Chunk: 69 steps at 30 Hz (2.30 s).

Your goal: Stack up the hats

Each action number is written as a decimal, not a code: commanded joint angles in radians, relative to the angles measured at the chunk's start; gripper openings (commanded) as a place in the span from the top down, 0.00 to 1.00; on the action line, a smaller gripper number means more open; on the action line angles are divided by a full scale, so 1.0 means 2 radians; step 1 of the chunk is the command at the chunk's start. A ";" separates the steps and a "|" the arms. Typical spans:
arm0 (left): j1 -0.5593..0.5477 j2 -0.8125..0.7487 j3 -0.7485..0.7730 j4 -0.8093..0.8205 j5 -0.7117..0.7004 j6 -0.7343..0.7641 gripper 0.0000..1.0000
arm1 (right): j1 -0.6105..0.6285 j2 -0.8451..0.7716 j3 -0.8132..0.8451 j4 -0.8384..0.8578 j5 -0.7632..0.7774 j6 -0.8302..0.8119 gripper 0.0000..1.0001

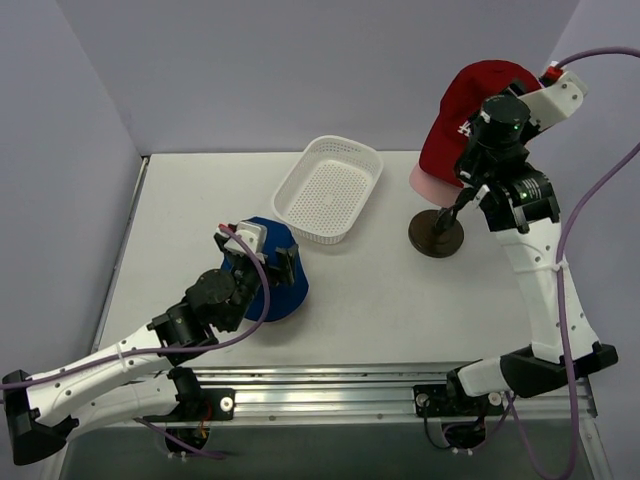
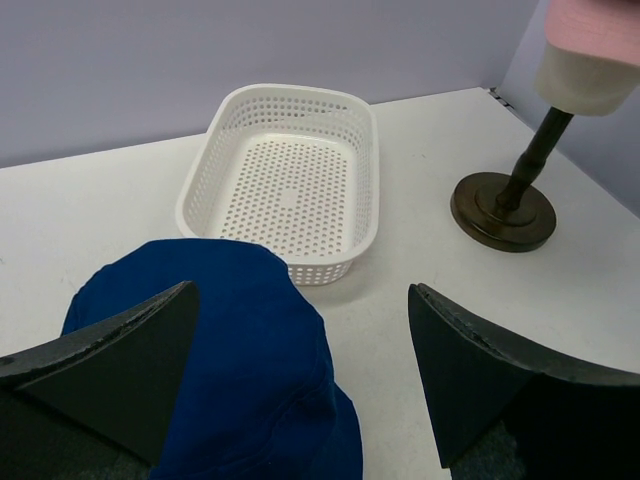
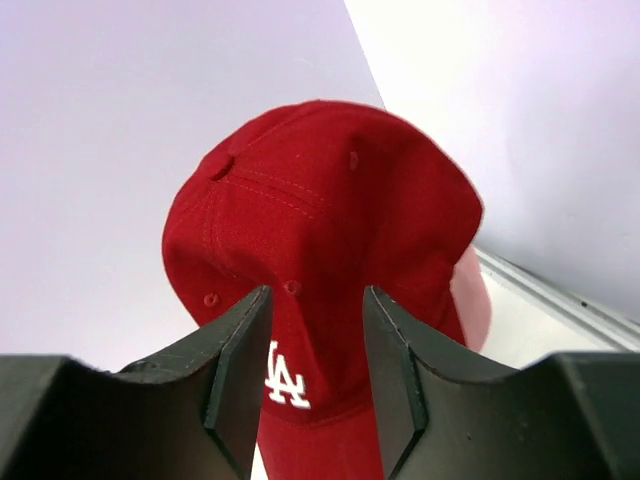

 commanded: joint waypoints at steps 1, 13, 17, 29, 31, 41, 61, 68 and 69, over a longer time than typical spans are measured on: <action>-0.002 -0.011 0.036 -0.002 0.037 -0.010 0.06 | -0.007 -0.059 -0.016 0.007 -0.027 -0.039 0.62; -0.002 0.201 0.346 -0.126 0.144 -0.009 0.05 | -0.075 -0.112 -0.028 -0.062 -0.164 -0.071 0.67; -0.001 0.272 0.422 -0.135 0.161 0.000 0.05 | -0.149 -0.091 -0.034 -0.060 -0.271 -0.018 0.67; 0.044 0.328 0.475 -0.148 0.202 -0.014 0.05 | -0.274 -0.157 -0.216 0.012 -0.361 0.045 0.74; 0.066 0.324 0.463 -0.148 0.245 -0.045 0.04 | -0.274 -0.175 -0.249 0.022 -0.354 0.038 0.71; 0.105 0.252 0.393 -0.127 0.275 -0.067 0.04 | -0.275 -0.333 -0.456 0.043 -0.357 0.002 0.48; 0.101 0.105 0.183 -0.073 0.264 -0.164 0.05 | -0.354 -0.202 -0.676 0.334 -0.548 0.129 1.00; 0.094 0.058 0.084 -0.036 0.242 -0.164 0.05 | -0.384 -0.092 -0.665 0.448 -0.616 0.150 1.00; 0.093 0.055 0.076 -0.030 0.242 -0.163 0.05 | -0.386 -0.078 -0.661 0.469 -0.618 0.154 1.00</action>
